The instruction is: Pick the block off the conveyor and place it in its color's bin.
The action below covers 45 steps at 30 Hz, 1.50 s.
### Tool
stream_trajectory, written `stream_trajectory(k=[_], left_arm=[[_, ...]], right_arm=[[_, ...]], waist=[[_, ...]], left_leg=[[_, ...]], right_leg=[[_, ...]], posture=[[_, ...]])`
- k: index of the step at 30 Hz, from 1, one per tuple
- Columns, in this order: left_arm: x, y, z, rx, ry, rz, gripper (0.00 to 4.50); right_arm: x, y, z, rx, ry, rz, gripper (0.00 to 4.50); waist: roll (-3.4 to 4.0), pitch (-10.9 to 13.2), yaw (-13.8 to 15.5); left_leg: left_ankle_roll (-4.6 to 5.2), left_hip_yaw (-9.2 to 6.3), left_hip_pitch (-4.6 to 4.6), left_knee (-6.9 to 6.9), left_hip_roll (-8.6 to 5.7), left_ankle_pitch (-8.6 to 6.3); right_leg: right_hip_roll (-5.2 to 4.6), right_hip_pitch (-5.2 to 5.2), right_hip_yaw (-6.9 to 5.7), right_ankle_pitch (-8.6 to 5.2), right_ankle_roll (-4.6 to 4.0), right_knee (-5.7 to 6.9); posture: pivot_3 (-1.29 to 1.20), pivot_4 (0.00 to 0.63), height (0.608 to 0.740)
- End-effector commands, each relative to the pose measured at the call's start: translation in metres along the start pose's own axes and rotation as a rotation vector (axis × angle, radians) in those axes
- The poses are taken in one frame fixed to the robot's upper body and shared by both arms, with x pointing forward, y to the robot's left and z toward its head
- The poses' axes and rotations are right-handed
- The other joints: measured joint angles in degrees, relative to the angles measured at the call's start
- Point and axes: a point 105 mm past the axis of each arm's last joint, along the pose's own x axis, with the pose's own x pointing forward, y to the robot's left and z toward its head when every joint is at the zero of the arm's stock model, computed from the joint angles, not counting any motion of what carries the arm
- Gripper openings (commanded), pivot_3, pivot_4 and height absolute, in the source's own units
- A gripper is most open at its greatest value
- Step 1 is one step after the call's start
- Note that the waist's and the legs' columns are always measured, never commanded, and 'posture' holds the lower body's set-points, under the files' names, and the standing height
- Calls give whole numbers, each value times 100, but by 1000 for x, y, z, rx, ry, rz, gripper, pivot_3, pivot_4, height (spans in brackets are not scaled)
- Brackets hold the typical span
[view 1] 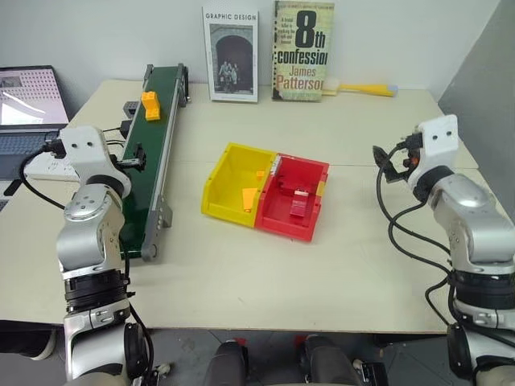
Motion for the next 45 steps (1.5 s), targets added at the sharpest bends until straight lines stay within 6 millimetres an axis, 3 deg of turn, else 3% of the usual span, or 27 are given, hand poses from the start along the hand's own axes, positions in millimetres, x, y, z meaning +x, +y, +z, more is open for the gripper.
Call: stream_trajectory(k=[1, 6, 11, 32, 35, 45], left_arm=[[3, 0, 12, 0, -36, 10, 4481], [8, 1, 9, -12, -17, 21, 4481], [10, 3, 7, -26, -5, 34, 4481], [24, -13, 1, -64, 41, -7, 4481], [25, -12, -4, -151, 70, -4, 4041], [15, -5, -7, -191, 109, 32, 2119]], right_arm=[[-4, 47, 50, 13, -134, 395, 4500], [-24, 91, 74, 32, -135, 762, 4500], [-34, 109, 84, 42, -140, 879, 4500], [-43, 112, 88, 26, -136, 868, 4500], [-43, 111, 87, 29, -133, 862, 4500], [-42, 110, 88, 36, -128, 858, 4500]], waist=[[1, 1, -4], [0, 0, 8], [-2, -1, 19], [-2, -1, 20], [-2, -1, 20], [-2, -1, 19]], left_leg=[[0, -2, 0, -1, 0, 0], [1, -14, -6, 0, -1, -1], [2, -22, -11, 0, 2, -1], [1, -23, -11, 0, 1, 0], [0, -22, -11, 0, 4, 0], [0, -23, -11, 0, 4, 0]], right_leg=[[1, 0, -1, 0, 0, 0], [-2, 1, -11, 0, 0, -7], [-9, 5, -18, 0, 0, -16], [-12, 5, -19, 0, 0, -15], [-13, 5, -18, 0, 0, -16], [-13, 4, -18, 0, 0, -16]], posture=[[0, 150, 740], [0, 150, 740], [0, 150, 740], [0, 150, 740], [0, 150, 740], [0, 150, 740]])
